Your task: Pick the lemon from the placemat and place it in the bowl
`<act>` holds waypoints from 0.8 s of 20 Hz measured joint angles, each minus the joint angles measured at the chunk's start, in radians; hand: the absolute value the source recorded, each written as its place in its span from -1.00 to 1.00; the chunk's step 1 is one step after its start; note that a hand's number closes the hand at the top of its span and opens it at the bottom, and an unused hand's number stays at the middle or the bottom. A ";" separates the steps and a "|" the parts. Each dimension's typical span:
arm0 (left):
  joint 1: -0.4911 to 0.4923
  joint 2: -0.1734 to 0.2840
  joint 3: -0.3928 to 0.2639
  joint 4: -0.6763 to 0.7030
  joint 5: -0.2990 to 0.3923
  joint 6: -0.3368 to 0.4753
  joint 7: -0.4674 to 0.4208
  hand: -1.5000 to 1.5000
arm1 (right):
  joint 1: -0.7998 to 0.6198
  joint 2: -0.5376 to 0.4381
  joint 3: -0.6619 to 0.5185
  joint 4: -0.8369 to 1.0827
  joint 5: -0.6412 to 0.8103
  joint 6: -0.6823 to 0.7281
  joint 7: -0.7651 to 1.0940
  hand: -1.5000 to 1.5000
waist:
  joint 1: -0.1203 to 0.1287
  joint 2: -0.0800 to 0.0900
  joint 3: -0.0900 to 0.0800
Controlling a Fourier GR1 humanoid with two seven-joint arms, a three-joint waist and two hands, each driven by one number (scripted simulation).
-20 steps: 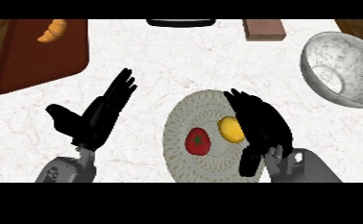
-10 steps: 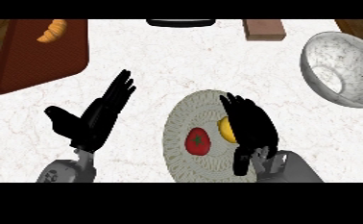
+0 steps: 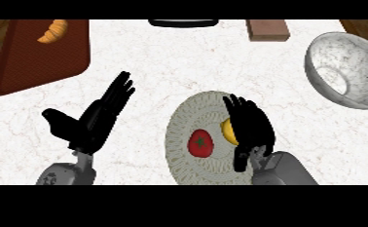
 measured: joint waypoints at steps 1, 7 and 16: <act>-0.008 -0.010 0.004 0.008 -0.005 0.000 0.000 0.00 | 0.011 -0.002 -0.006 -0.002 0.010 -0.004 -0.013 -1.00 | 0.000 0.000 0.000; -0.023 -0.033 0.028 0.018 -0.027 -0.017 0.014 0.00 | 0.018 0.034 -0.040 0.071 0.071 -0.046 -0.082 -1.00 | 0.000 0.000 0.000; -0.004 -0.065 0.037 0.014 -0.063 -0.038 0.006 0.00 | 0.030 0.050 -0.076 0.126 0.124 -0.098 -0.221 1.00 | -0.001 -0.001 -0.001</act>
